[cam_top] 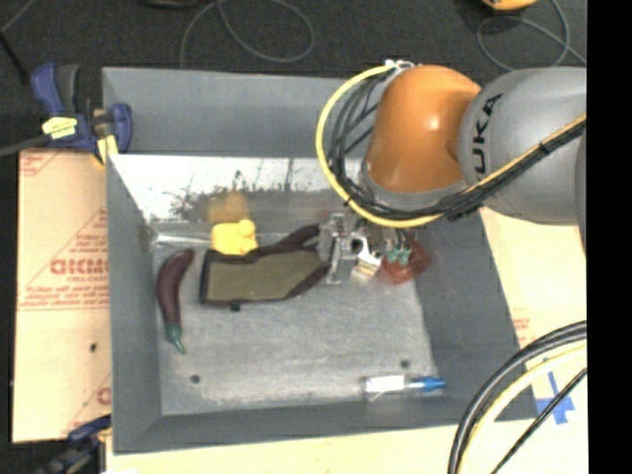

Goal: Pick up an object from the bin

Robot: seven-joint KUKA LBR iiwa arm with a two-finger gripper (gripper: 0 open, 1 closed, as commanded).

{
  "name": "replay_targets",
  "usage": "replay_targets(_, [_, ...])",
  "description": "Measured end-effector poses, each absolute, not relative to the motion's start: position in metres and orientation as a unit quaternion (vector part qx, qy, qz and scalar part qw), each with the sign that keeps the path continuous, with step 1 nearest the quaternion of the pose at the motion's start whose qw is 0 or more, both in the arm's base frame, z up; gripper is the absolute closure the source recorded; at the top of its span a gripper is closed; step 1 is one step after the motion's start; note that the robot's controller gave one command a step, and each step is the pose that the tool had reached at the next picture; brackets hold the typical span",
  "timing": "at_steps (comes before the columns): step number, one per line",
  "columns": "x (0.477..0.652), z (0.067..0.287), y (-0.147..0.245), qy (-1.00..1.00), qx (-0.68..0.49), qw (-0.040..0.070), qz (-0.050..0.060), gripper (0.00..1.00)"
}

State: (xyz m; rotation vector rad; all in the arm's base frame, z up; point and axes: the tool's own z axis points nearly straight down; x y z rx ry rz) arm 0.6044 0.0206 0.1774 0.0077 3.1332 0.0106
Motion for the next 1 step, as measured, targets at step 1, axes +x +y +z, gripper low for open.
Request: replay_targets(1, [0.5901,0.2178,0.0287,1.000,-0.010,0.008,0.003,1.00])
